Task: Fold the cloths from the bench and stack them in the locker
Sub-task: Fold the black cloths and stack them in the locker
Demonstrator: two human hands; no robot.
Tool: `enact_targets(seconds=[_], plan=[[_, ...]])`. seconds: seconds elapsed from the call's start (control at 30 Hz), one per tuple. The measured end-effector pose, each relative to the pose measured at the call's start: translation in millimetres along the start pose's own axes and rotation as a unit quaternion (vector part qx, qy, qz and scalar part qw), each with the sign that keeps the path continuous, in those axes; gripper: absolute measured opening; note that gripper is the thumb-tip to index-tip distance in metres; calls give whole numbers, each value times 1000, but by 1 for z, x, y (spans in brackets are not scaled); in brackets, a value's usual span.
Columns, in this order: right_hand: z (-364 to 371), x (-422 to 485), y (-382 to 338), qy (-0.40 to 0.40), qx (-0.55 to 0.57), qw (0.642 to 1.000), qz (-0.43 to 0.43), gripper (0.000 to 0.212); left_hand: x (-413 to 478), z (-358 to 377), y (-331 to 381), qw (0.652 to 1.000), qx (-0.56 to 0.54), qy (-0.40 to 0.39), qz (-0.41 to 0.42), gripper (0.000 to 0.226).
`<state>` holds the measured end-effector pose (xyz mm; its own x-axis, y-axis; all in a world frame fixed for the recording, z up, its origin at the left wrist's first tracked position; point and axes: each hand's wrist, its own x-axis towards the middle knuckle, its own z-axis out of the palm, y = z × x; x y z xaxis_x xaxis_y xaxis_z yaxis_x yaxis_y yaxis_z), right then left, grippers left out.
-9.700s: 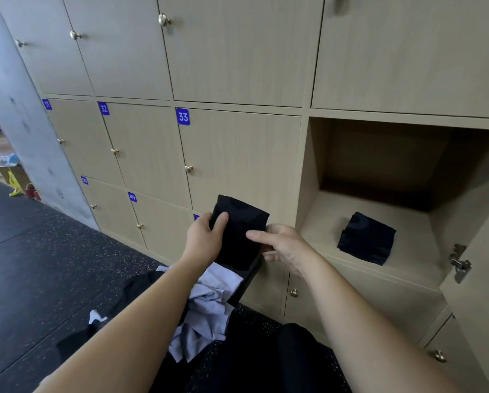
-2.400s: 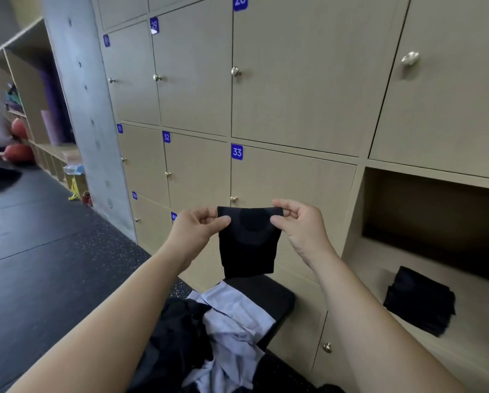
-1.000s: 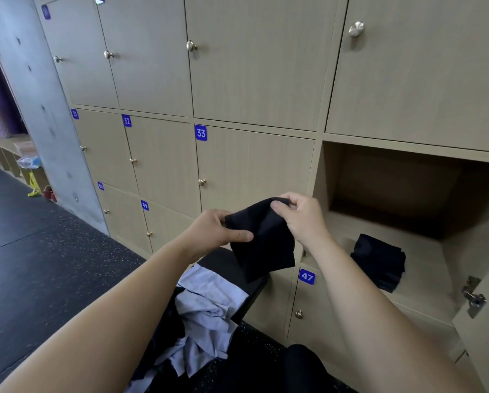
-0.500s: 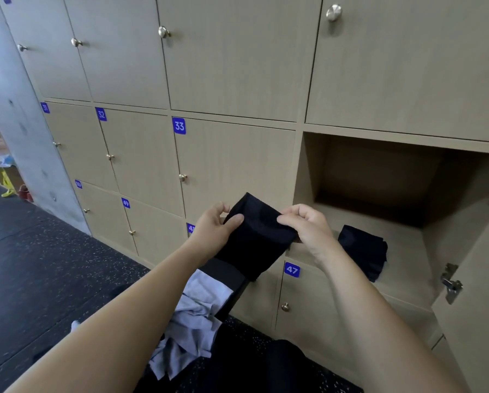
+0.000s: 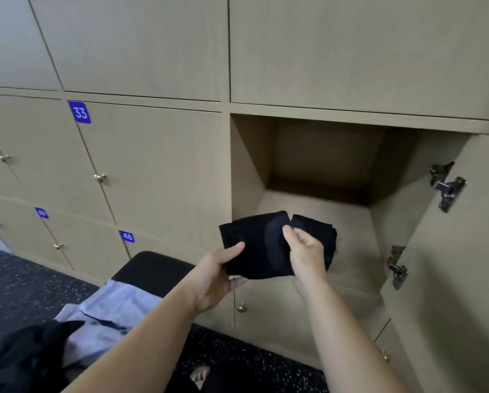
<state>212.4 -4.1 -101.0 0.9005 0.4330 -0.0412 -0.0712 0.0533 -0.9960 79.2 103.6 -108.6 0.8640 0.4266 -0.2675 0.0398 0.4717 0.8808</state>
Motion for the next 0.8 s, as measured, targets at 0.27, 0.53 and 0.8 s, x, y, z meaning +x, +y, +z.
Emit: enact_targets(seconds=[0.27,0.53,0.8], plan=[[-40,48,44,59,-92,993,-40,36,70,40,-27,978,180,86,68,16],[-80,86,77,132,-207,969,-14,41,134,53,-42,976,190,108,11,20],[-109,174,52,95,-129,987,20,10,207,82,-5,968,236,67,47,19]])
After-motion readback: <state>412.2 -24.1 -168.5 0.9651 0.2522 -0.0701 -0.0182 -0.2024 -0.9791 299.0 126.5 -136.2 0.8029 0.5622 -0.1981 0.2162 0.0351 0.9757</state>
